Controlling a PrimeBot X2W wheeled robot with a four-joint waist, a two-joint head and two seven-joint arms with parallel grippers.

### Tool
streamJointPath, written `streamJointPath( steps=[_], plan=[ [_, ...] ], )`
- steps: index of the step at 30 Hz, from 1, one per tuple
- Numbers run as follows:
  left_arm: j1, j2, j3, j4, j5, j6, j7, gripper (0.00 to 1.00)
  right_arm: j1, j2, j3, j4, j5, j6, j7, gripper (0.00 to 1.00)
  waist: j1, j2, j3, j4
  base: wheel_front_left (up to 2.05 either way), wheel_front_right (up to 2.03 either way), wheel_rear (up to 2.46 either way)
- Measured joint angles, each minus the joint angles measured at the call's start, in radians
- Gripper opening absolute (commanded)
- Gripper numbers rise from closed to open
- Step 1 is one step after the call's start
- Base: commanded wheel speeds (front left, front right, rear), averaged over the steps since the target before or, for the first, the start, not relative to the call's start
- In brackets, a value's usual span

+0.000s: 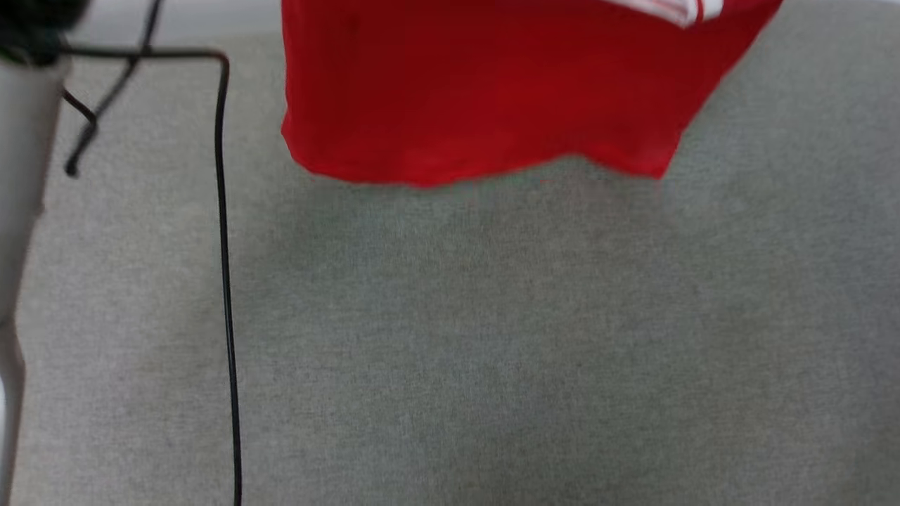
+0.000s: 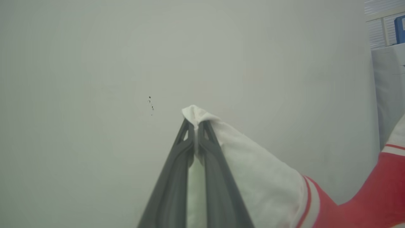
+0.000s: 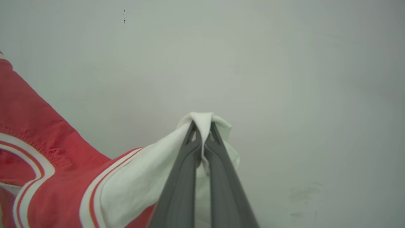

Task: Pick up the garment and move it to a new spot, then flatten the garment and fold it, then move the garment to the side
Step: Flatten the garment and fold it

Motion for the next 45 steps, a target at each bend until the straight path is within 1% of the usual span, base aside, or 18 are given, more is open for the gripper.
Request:
streamJointPath(
  steps=[7,12,16,20,23,27,31,34,39,45],
  plan=[
    [-0.216,-0.028,0.015,0.191,0.029,-0.026,-0.053,0.0,-0.277,0.013,0.093,0.199,-0.069,0.0,-0.065,0.0,0.0,0.0,0.114,0.001,0.0,0.0,0.0],
    [-0.323,-0.045,0.016,0.309,0.042,-0.044,-0.095,0.0,-0.423,0.032,0.134,0.326,-0.102,0.0,-0.124,0.0,0.0,-0.0001,0.173,-0.001,0.0,0.0,0.0],
    [-0.35,-0.055,0.021,0.38,0.04,-0.053,-0.142,0.0,-0.48,0.062,0.165,0.409,-0.107,0.0,-0.171,0.0,0.0,-0.0001,0.203,-0.003,0.0,0.0,0.0],
    [-0.325,-0.057,0.014,0.423,0.044,-0.066,-0.203,0.0,-0.474,0.087,0.212,0.466,-0.09,0.0,-0.216,0.0,-0.0001,0.0,0.207,-0.004,0.0,0.0,0.0],
    [-0.261,-0.052,0.009,0.442,0.04,-0.071,-0.236,0.0,-0.432,0.096,0.248,0.491,-0.063,0.0,-0.249,0.0,-0.0001,-0.0001,0.197,-0.008,0.0,0.0,0.0],
    [-0.142,-0.037,0.013,0.439,0.023,-0.069,-0.272,0.0,-0.335,0.1,0.303,0.5,-0.02,0.0,-0.285,0.0,-0.0002,-0.0001,0.174,-0.011,0.0,0.0,0.0],
    [0.021,-0.005,0.031,0.392,0.001,-0.047,-0.294,0.0,-0.223,0.097,0.344,0.487,0.034,0.0,-0.321,0.0,-0.0002,-0.0001,0.139,-0.012,0.0,0.0,0.0],
    [0.176,0.015,0.046,0.327,-0.022,-0.015,-0.304,0.0,-0.126,0.089,0.357,0.47,0.08,0.0,-0.345,0.0,-0.0002,-0.0001,0.106,-0.013,0.0,0.0,0.0],
    [0.43,0.045,0.072,0.211,-0.064,0.049,-0.308,0.0,0.057,0.049,0.391,0.426,0.114,0.0,-0.368,0.0,-0.0004,0.0,0.046,-0.005,0.0,0.0,0.0],
    [0.696,0.069,0.077,0.111,-0.113,0.1,-0.283,0.0,0.272,0.04,0.402,0.378,0.137,0.0,-0.383,0.0,-0.0005,0.0,-0.035,0.006,0.0,0.0,0.0]
  ],
)
